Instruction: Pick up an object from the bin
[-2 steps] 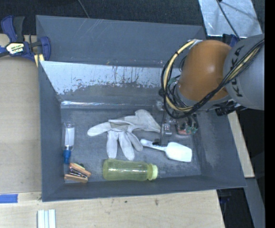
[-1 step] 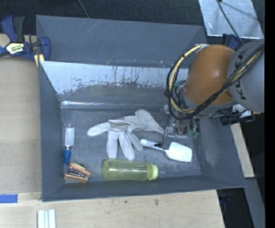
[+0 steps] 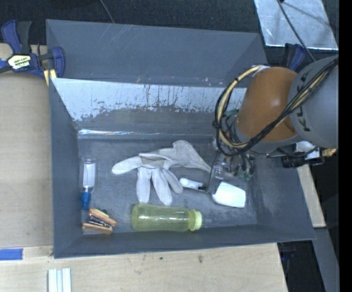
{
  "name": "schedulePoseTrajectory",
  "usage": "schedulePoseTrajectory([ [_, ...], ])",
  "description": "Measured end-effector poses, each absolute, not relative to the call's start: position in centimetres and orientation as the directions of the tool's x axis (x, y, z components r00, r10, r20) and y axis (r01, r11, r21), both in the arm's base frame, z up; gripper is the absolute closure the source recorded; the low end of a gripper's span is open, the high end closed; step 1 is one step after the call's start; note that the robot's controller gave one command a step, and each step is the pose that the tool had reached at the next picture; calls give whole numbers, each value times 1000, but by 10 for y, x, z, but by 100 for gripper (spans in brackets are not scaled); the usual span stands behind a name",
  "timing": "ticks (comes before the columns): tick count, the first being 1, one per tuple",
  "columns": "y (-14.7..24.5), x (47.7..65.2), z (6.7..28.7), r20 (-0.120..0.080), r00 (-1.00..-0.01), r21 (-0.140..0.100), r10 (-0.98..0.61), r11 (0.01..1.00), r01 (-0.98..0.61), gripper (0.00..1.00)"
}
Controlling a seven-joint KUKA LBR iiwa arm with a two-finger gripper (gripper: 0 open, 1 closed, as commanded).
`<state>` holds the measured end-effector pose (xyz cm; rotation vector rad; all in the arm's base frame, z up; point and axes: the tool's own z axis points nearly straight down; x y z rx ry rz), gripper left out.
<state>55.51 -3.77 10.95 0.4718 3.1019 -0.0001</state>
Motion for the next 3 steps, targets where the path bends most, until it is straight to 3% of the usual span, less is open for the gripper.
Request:
schedulePoseTrajectory([
  [1, -27, 570, 70, 3, -951, -1, 311, 951, 311, 0],
  [2, -34, 559, 73, -7, -905, 6, 426, 905, 426, 100],
  [3, -35, 559, 73, -7, -903, 6, 430, 903, 430, 100],
])
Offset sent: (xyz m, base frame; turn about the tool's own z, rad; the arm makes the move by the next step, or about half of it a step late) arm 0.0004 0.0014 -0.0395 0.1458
